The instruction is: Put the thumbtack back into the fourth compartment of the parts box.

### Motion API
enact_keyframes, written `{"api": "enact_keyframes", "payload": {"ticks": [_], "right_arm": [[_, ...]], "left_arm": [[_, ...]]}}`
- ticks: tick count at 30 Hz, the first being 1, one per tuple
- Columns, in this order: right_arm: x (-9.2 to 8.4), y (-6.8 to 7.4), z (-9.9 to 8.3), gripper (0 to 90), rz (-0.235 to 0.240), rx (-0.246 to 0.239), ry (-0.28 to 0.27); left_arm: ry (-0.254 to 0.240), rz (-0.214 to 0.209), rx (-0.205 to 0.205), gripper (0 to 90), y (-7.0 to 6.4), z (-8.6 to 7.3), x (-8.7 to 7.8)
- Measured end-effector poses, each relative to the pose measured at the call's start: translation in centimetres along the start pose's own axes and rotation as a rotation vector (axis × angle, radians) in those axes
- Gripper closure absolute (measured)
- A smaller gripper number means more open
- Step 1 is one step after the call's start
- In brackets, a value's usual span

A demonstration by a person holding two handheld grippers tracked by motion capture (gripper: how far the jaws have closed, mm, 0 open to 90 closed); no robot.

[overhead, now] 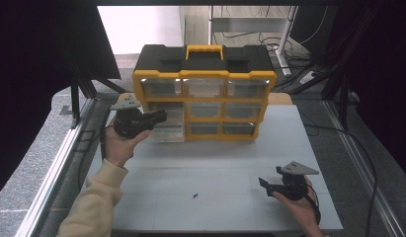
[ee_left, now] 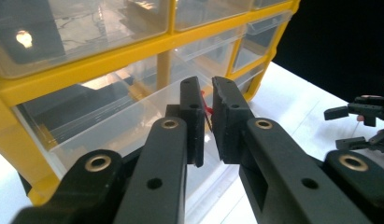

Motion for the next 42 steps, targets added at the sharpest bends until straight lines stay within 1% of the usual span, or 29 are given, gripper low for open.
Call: {"api": "enact_keyframes", "payload": {"ticks": [3,4,5,6,8,9,10,13,16,17,18,19,20,23,24,26,29,33,38,42], "right_arm": [[0.0,0.0,0.0,18.1,-0.001,-0.003,-0.001],[0.0,0.0,0.0,18.1,-0.001,-0.003,0.0],[0.0,0.0,0.0,18.2,-0.001,-0.003,0.0],[0.0,0.0,0.0,18.2,-0.001,-0.003,0.0],[0.0,0.0,0.0,18.1,0.0,0.001,0.002],[0.0,0.0,0.0,18.1,0.0,0.0,0.002],[0.0,0.0,0.0,18.1,0.0,0.0,0.002],[0.0,0.0,0.0,18.1,0.001,-0.002,0.002],[0.0,0.0,0.0,18.1,0.0,-0.003,0.001],[0.0,0.0,0.0,18.1,0.0,-0.002,0.001],[0.0,0.0,0.0,18.1,-0.001,-0.002,0.002],[0.0,0.0,0.0,18.1,-0.001,-0.002,0.002],[0.0,0.0,0.0,18.1,0.0,-0.003,0.002],[0.0,0.0,0.0,18.1,-0.004,-0.003,0.003],[0.0,0.1,0.0,18.1,0.004,-0.005,0.0],[0.0,0.1,0.0,18.1,0.003,-0.005,-0.001],[0.0,0.1,0.0,18.1,0.003,-0.003,-0.002],[0.0,0.1,0.0,18.1,0.003,-0.002,-0.001],[0.0,0.1,0.0,18.1,0.004,-0.004,-0.001],[0.0,0.1,0.0,18.1,0.004,0.004,0.0]], "left_arm": [[0.02,0.002,-0.02,81.3,0.3,-0.1,0.4],[0.027,0.005,-0.024,77.3,0.3,-0.2,0.5],[0.025,0.011,-0.021,62.7,0.1,-0.2,0.6],[0.015,0.021,-0.015,62.7,0.0,-0.1,0.5],[-0.01,0.028,-0.011,50.5,-0.4,0.1,0.2],[-0.028,0.025,-0.004,42.0,-0.8,0.2,-0.2],[-0.028,0.025,-0.004,40.0,-0.8,0.2,-0.2],[-0.029,-0.007,0.009,37.7,-1.6,0.1,-0.6],[-0.03,-0.028,0.016,35.8,-2.4,-0.3,-1.1],[-0.038,-0.04,0.032,35.8,-3.2,-0.7,-1.6],[-0.039,-0.049,0.042,35.7,-3.7,-0.9,-1.8],[-0.039,-0.049,0.042,35.6,-3.7,-0.9,-1.8],[-0.038,-0.056,0.05,35.6,-4.1,-1.1,-1.9],[-0.025,-0.082,0.069,35.4,-5.2,-1.7,-2.3],[-0.023,-0.089,0.073,35.4,-5.5,-1.9,-2.3],[-0.016,-0.108,0.075,35.4,-6.0,-2.2,-2.5],[0.0,-0.123,0.078,35.3,-6.5,-2.8,-2.4],[0.015,-0.141,0.065,35.2,-6.8,-3.8,-2.2],[0.041,-0.155,0.059,34.8,-7.3,-4.7,-1.8],[0.066,-0.167,0.057,34.6,-7.6,-5.6,-1.4]]}}
Point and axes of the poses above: each handheld gripper's, and its own axes: x roughly forward along the jaws, z roughly out of its top, y roughly to its left, the point moved 4 cm from there along x, roughly forward along the jaws, and after that the axes turned 3 degrees about -y, right-handed, at the moved point
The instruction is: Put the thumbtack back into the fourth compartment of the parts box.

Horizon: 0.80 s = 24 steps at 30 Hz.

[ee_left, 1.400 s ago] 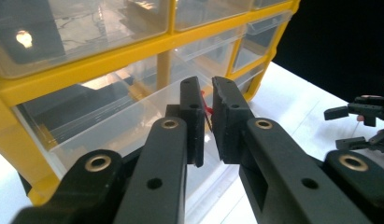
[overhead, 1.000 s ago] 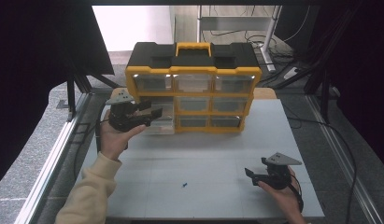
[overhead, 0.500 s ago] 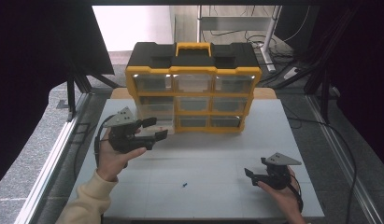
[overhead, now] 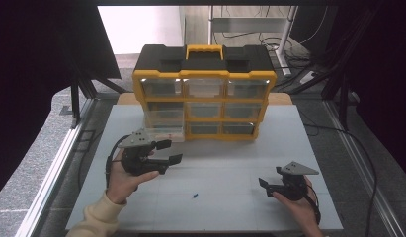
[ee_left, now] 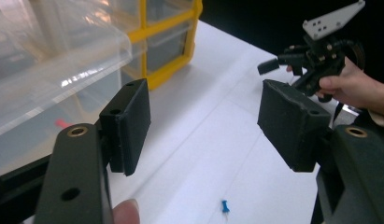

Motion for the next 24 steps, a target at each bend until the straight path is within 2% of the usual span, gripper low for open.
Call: {"api": "enact_keyframes", "payload": {"ticks": [11,24], "right_arm": [[0.0,0.0,0.0,18.1,0.003,-0.008,-0.002],[0.1,-0.1,0.0,18.1,-0.007,0.0,0.001]], "left_arm": [[0.091,-0.013,-0.001,34.5,-0.3,-2.4,2.3],[0.186,-0.031,0.027,34.4,-1.1,-4.7,4.5]]}}
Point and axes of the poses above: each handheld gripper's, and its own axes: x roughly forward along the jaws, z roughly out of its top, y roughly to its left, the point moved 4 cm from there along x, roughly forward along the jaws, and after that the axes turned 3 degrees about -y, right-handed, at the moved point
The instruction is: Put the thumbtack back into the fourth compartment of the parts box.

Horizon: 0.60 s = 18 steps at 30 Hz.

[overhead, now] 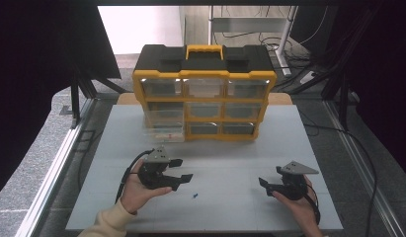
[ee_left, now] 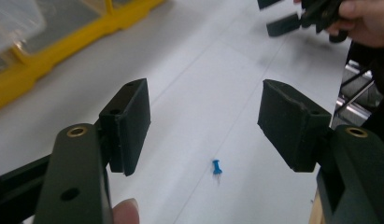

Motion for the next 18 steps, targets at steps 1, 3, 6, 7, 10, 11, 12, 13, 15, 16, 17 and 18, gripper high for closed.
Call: {"api": "enact_keyframes", "payload": {"ticks": [1,3,6,7,10,11,12,13,15,16,17,18], "right_arm": [[0.0,0.0,0.0,18.1,0.001,-0.002,0.0],[0.0,0.0,0.0,18.1,0.003,-0.003,0.001],[0.0,0.0,-0.1,18.1,0.004,-0.002,0.001],[0.0,0.0,0.0,18.1,0.005,-0.002,0.001],[0.0,0.1,-0.1,18.1,0.006,-0.004,0.002],[0.0,0.1,-0.1,18.1,0.006,-0.004,0.002],[0.0,0.1,0.0,18.1,0.006,-0.005,0.002],[0.0,0.1,0.0,18.1,0.006,-0.005,0.001],[0.0,0.1,0.0,18.1,0.007,-0.004,0.001],[0.0,0.0,0.0,18.1,0.007,-0.004,0.002],[0.0,0.0,-0.1,18.1,0.007,-0.004,0.002],[0.0,0.0,-0.1,18.1,0.008,-0.004,0.003]], "left_arm": [[0.006,-0.001,0.002,34.4,0.0,-0.1,0.2],[0.018,-0.005,-0.001,34.3,-0.2,-0.2,0.6],[0.044,-0.011,0.002,34.0,-0.5,-0.5,1.3],[0.051,-0.012,0.001,33.7,-0.6,-0.6,1.5],[0.077,-0.022,0.007,33.2,-0.9,-1.0,2.3],[0.083,-0.023,0.008,33.1,-1.0,-1.1,2.5],[0.083,-0.024,0.002,33.0,-1.1,-1.1,2.7],[0.09,-0.026,0.002,32.9,-1.1,-1.2,2.9],[0.102,-0.029,0.0,32.7,-1.2,-1.4,3.2],[0.107,-0.029,0.0,32.6,-1.3,-1.5,3.4],[0.115,-0.03,-0.002,32.5,-1.3,-1.6,3.6],[0.117,-0.031,-0.009,32.5,-1.4,-1.7,3.9]]}}
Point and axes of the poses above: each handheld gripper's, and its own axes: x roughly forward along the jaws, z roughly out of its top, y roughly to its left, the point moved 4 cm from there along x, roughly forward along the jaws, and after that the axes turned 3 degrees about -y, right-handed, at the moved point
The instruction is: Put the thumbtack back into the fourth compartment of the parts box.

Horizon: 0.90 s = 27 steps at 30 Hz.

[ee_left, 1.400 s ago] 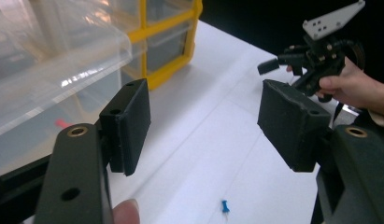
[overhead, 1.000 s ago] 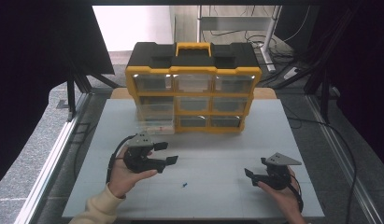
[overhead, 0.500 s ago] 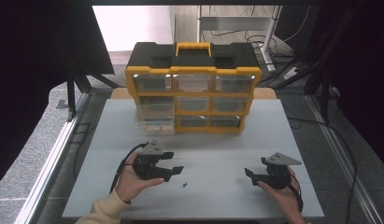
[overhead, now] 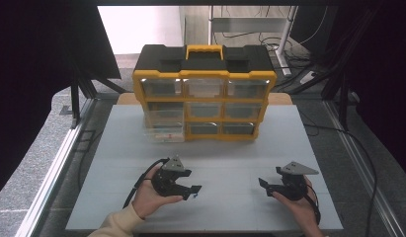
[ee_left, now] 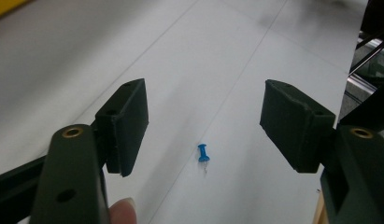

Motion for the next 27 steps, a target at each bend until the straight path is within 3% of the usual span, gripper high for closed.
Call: {"api": "enact_keyframes", "payload": {"ticks": [10,27], "right_arm": [[-0.1,0.0,0.0,18.1,-0.002,-0.002,0.0],[-0.1,0.0,0.0,18.1,0.0,0.004,-0.001]], "left_arm": [[0.082,0.01,0.011,31.9,-0.4,-1.1,1.8],[0.172,0.081,0.078,37.8,-0.7,-2.7,3.4]]}}
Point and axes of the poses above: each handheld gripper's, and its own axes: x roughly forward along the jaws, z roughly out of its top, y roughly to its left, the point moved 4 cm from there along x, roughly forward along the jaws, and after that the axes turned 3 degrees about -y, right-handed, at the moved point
